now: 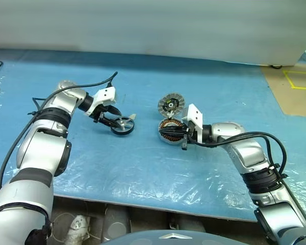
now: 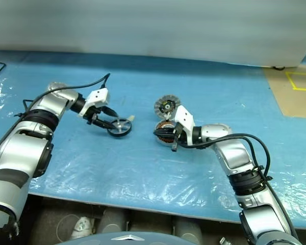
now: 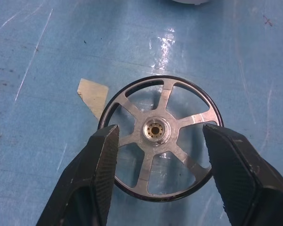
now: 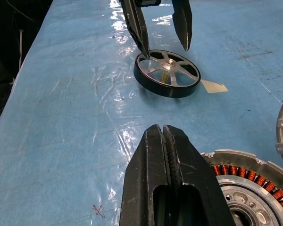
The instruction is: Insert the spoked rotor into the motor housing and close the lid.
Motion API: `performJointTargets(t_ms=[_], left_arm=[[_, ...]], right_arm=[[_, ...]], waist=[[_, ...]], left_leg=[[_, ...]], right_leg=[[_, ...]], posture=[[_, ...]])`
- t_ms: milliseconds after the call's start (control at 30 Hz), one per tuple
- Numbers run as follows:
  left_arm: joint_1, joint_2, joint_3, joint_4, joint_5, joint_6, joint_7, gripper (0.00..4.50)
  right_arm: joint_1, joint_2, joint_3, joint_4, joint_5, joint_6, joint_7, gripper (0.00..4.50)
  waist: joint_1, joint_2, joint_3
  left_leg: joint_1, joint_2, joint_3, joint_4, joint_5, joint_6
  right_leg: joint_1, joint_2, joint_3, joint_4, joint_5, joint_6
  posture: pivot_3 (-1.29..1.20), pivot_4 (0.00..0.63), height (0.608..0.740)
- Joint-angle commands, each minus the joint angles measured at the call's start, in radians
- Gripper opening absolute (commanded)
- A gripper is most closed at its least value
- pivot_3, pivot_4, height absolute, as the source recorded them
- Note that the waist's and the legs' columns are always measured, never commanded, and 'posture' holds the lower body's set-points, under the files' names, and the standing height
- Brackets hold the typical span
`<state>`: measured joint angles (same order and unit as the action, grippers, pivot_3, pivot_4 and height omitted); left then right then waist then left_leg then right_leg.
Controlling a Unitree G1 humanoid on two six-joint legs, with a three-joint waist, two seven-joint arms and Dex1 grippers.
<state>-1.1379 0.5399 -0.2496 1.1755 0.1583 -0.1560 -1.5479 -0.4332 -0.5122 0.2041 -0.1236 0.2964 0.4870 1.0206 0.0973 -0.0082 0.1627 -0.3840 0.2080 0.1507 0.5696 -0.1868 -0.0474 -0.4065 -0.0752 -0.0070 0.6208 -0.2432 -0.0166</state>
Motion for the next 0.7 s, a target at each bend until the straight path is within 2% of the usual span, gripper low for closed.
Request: performJointTargets(t_ms=[33,267,700], left_arm=[[-0.026,-0.002,0.0,0.008,0.016,-0.038,0.028,2.96],[-0.007,-0.026,0.003,0.026,0.037,-0.069,0.072,2.96],[0.039,-0.039,-0.026,0.029,0.077,-0.054,0.037,2.96]], right_arm=[[0.007,0.004,-0.01,-0.048,0.019,-0.011,-0.006,0.0],[0.01,0.009,-0.012,-0.048,0.02,-0.013,-0.012,0.0],[0.01,0.015,-0.017,-0.043,0.016,-0.026,-0.032,0.0]], waist=[[0.0,0.0,0.0],[0.001,0.0,0.0],[0.001,0.0,0.0]], left_leg=[[0.0,0.0,0.0,0.0,0.0,0.0],[0.0,0.0,0.0,0.0,0.0,0.0],[0.0,0.0,0.0,0.0,0.0,0.0]], right_leg=[[0.0,0.0,0.0,0.0,0.0,0.0],[0.0,0.0,0.0,0.0,0.0,0.0],[0.0,0.0,0.0,0.001,0.0,0.0]], posture=[[0.0,0.15,0.74],[0.0,0.15,0.74],[0.0,0.15,0.74]])
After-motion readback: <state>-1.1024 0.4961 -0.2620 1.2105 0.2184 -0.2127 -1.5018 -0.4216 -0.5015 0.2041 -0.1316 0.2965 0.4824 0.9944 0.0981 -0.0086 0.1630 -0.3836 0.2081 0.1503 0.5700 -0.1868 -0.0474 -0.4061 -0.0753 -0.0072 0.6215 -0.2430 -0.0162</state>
